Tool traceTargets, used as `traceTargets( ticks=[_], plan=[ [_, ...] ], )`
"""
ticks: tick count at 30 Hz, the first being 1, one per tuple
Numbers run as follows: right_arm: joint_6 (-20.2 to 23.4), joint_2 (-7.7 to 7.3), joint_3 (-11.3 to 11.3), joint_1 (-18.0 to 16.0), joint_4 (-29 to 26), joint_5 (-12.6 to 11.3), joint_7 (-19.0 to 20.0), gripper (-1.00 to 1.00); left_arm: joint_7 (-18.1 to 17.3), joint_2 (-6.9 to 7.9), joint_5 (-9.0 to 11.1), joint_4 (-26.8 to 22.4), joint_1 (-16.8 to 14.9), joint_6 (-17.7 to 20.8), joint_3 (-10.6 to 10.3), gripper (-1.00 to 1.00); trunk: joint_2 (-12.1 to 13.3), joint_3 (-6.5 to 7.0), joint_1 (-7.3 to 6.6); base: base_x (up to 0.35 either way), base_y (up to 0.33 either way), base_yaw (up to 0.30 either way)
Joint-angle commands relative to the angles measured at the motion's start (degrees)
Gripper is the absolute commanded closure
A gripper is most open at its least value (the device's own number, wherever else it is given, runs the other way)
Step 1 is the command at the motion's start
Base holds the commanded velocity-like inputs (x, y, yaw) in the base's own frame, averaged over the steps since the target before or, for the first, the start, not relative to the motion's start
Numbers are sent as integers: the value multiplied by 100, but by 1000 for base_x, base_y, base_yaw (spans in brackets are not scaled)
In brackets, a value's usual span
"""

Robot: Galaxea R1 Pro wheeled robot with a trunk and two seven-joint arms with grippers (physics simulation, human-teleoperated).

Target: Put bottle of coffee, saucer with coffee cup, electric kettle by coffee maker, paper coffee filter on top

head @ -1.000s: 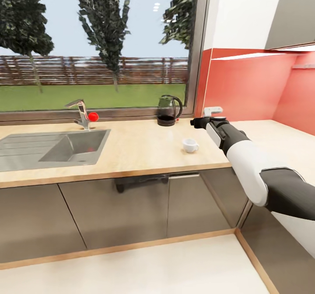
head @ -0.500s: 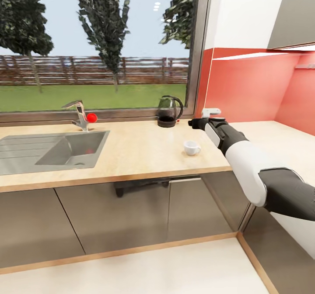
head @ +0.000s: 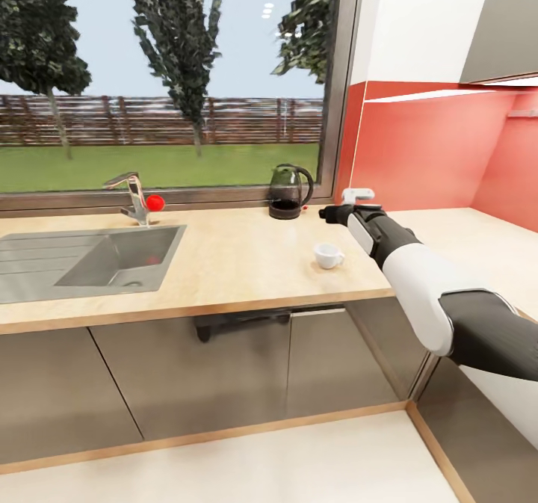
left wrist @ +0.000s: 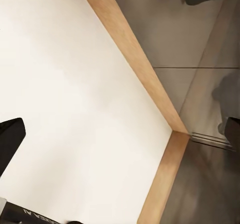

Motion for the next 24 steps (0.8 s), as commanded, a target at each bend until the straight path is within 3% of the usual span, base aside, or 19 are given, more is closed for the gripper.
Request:
traceTargets(
  ticks=[1,6,13,24],
  plan=[
    [31,-4,48,-1,-8,-60,-25,-100,-20,1,-16,4,-3,21,30,-100,-3,-6,0,3,0,0],
    [30,-3,48,-2,-7,-66,-21,-100,23,55,-16,21,-3,29,33,-100,-3,-6,0,0,0,0],
    [29,-7,39,1,-7,-68,-21,-100,414,48,-8,38,29,38,66,-100,-3,-6,0,0,0,0],
    [23,-12,39,1,-7,-133,-22,-100,431,41,-7,39,32,39,81,-100,-3,-6,0,84,0,0]
  ],
)
